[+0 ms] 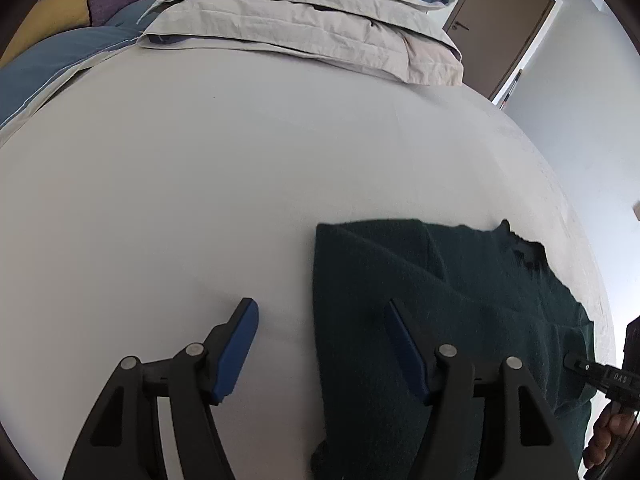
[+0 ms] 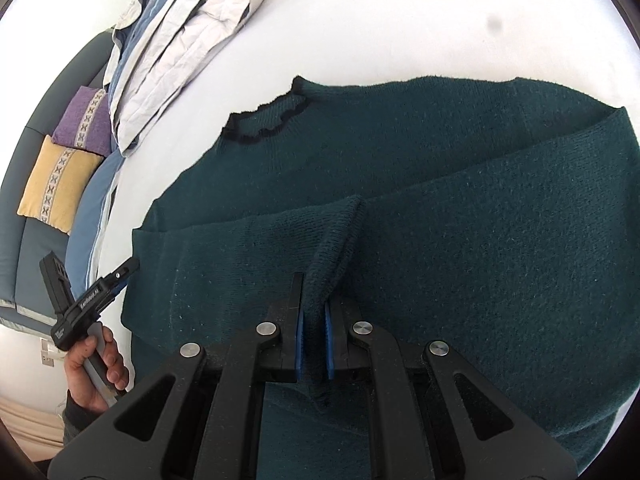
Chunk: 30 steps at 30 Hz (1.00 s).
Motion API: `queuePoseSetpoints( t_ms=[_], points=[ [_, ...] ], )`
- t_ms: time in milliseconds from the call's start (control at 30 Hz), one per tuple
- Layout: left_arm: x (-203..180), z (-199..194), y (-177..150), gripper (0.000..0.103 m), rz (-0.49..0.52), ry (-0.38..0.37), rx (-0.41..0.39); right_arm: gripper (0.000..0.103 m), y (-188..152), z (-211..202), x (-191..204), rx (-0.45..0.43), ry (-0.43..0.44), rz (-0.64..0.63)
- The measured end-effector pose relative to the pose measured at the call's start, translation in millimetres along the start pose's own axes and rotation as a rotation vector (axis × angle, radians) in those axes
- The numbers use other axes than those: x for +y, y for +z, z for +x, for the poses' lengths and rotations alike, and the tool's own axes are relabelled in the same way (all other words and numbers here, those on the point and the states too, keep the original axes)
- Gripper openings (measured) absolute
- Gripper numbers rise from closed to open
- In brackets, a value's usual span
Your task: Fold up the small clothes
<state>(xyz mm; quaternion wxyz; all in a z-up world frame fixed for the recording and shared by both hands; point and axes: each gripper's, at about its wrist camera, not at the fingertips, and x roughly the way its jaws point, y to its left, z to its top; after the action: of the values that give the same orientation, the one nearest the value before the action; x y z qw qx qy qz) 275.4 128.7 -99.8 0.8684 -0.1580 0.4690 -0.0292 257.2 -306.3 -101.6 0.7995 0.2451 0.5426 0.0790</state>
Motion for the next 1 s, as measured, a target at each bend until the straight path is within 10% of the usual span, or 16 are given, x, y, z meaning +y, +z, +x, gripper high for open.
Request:
queuePoseSetpoints(
  t_ms=[167,233,400,1000],
  points=[
    [-1.4,15.4,16.0,0.063,0.013,0.002,0.013,0.007,-1.2,-2.1,1.7,-0.009,-0.024,-0.022],
    [-4.0,26.1,17.6,0.037,0.039,0.012,0.037,0.007,-1.8,-0.4,3.1,-0.008,-0.036,-0.031],
    [-9.6,33.8,21.2,0.014,0.081,0.055,0.018,0.006,-4.1,-0.5,1.1,-0.023,-0.055,-0.031],
    [-8.4,-29.2,-31.1,0.02,0.154,0.013,-0.054,0.025,-20.4,-31.9,-8.0,-0.055,0.069,0.077]
  ],
)
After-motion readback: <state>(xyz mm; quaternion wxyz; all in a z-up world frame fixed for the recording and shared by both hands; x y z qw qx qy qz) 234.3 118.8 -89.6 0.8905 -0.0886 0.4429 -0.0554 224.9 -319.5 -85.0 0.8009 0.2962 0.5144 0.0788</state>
